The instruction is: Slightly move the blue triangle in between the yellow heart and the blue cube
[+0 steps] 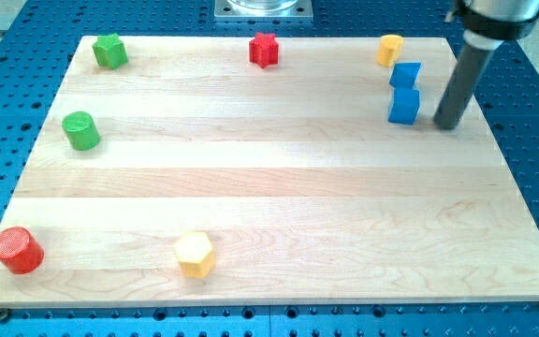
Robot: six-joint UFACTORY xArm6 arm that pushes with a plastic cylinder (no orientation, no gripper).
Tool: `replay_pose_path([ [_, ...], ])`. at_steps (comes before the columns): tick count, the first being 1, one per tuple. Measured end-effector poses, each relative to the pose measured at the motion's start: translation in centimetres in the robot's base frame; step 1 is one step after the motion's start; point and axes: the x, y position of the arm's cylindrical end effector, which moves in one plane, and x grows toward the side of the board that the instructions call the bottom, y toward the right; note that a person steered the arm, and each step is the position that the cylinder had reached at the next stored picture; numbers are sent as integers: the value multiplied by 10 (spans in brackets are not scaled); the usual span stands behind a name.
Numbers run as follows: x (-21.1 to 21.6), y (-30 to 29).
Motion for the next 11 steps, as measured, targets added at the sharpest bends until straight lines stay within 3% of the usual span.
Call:
replay_pose_path([
  [1, -37, 35],
  [2, -61, 33],
  [4, -66, -9],
  [11, -66, -43],
])
